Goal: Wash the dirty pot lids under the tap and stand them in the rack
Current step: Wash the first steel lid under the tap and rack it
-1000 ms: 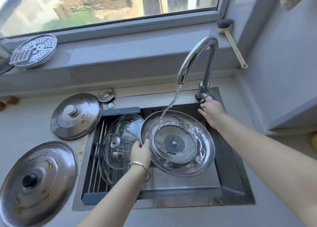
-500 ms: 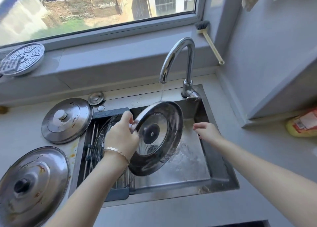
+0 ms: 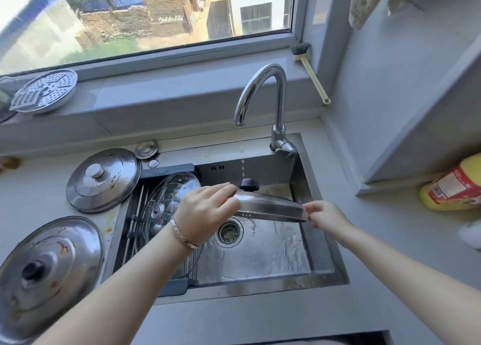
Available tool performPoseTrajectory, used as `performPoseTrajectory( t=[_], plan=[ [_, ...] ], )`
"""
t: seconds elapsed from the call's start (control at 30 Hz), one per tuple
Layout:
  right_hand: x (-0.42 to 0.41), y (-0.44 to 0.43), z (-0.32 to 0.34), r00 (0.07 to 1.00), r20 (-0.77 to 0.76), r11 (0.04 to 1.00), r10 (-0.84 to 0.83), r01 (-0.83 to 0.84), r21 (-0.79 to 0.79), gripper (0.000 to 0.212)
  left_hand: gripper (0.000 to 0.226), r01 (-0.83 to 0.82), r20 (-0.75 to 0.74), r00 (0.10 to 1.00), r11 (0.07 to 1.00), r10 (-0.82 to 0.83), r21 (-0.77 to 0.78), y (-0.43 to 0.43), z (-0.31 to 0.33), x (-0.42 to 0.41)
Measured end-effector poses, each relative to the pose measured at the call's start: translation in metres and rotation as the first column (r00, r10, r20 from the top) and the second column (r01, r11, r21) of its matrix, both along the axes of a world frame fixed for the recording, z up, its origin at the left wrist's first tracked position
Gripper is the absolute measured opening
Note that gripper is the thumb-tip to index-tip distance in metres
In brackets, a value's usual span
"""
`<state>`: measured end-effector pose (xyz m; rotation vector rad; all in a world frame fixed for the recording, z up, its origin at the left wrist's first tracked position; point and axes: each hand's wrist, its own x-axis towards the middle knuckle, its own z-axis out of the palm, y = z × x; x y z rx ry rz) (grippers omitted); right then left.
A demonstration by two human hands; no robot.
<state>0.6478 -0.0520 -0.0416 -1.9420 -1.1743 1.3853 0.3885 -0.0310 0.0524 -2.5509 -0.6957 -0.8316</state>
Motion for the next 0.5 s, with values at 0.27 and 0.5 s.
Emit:
performPoseTrajectory(
  t=[0.27,0.5],
  plan=[
    [-0.004,0.003,0.011,0.994,-0.104,0.999,0.038,-0.037,0.013,0.014,0.019,0.132,-0.041,0.99,0.991,-0.132,0.011,-0.007,0.004,0.001],
    [-0.04,0.033,0.038,0.949,-0.159,0.95,0.273,-0.292,-0.111,0.031,0.028,0.188,-0.102,0.976,0.981,-0.193,-0.055,-0.018,0.011,0.014]
  ],
)
